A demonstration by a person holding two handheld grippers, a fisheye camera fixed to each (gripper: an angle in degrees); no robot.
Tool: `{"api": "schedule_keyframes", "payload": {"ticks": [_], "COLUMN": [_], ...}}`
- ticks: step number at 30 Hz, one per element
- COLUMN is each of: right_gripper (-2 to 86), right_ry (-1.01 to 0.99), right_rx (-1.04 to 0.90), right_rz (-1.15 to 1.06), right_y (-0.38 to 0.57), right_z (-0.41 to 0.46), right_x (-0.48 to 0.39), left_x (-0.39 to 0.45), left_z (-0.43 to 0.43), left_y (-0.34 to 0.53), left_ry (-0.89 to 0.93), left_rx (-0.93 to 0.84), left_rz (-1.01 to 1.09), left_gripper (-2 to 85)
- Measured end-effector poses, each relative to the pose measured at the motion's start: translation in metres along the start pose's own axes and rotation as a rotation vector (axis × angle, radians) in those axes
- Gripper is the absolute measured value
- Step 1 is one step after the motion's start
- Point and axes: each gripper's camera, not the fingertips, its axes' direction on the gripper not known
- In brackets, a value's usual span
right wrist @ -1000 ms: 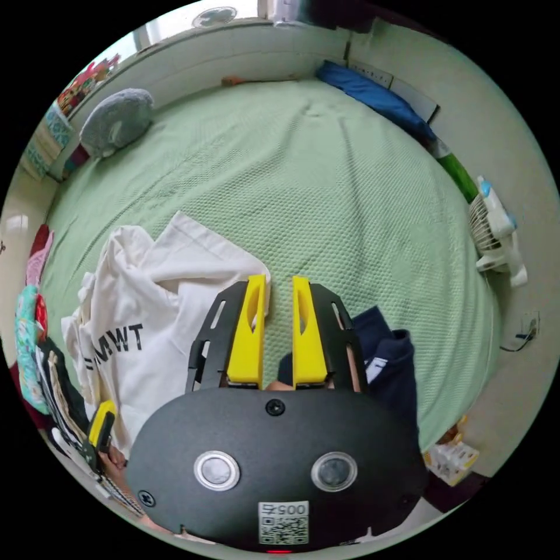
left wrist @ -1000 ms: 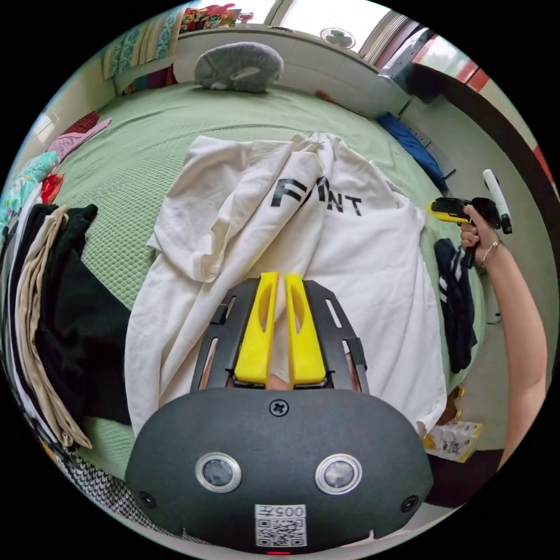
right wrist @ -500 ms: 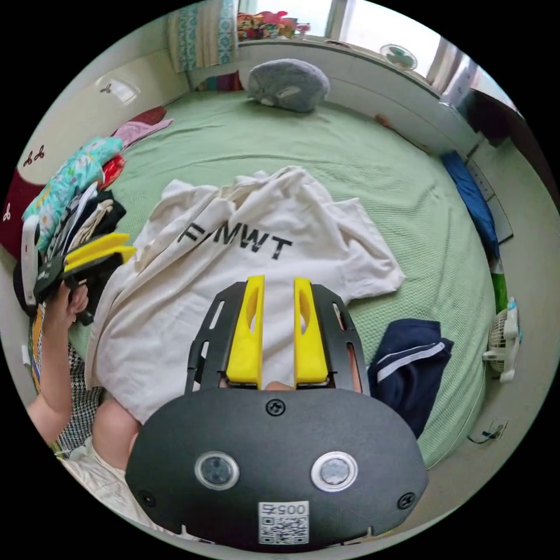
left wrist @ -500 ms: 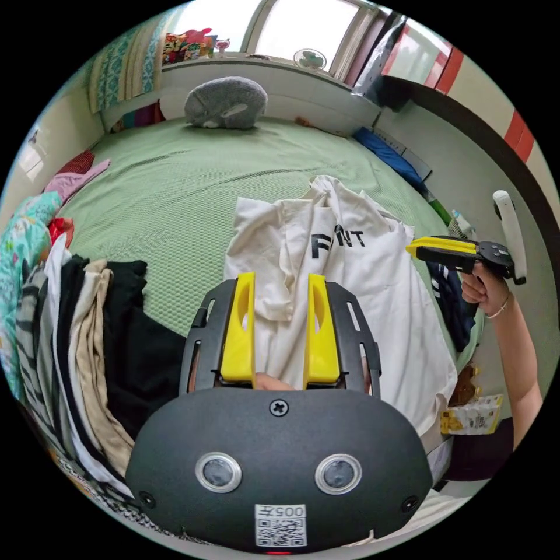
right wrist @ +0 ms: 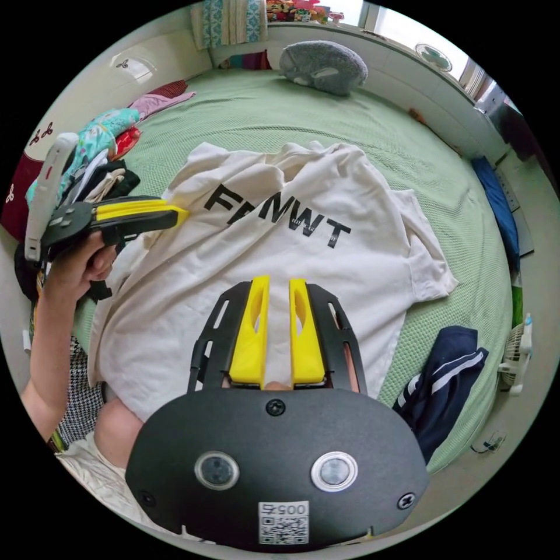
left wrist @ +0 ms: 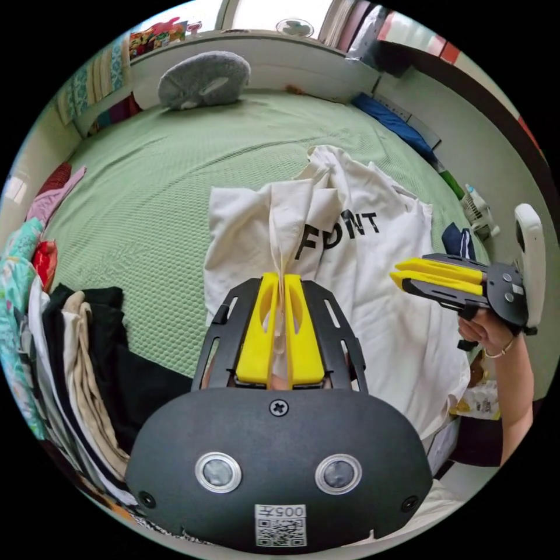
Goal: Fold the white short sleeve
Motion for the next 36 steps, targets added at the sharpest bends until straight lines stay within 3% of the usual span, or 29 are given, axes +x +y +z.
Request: {"api": "schedule_keyframes", "payload": {"ticks": [8,14,19,23,28,31,36], "right_gripper": [4.6,4.1,3.0,2.2,3.9,5.7,9.4], "right_ry": [-0.083,-0.04,0.049,0.0,0.038,0.077,-0.037], "right_rx": [0.067,0.052,-0.092,-0.047,-0.124,-0.044,0.094], "right_rz": [0.034,0.013,0.037,0.04,-0.028,-0.056,-0.054], "right_y": [-0.067,-0.108,-0.119,-0.116,-0.117,-0.12,-0.15], "right_z": [0.001,0.017,0.063,0.067,0.058,0.033,-0.01], "right_x": [-0.039,-0.07,-0.072,-0.068,-0.069,-0.065,-0.054], "left_x": [-0.049,-0.09,-0.1,-0.11,-0.133,-0.144,-0.159], "left_z": [-0.056,-0.078,-0.085,-0.103,-0.124,-0.139,-0.171], "left_y": [-0.006,0.011,0.026,0.04,0.053,0.064,0.082], "left_ry": [-0.092,0.067,0.153,0.07,-0.048,-0.063,-0.076], "left_rx": [-0.036,-0.059,-0.023,-0.017,-0.011,0.034,0.121], "left_rz": [-0.065,-0.105,-0.056,-0.075,-0.196,-0.264,-0.322], "left_gripper": [0.5,0.5,0.5,0.3,0.2,0.2,0.2]}}
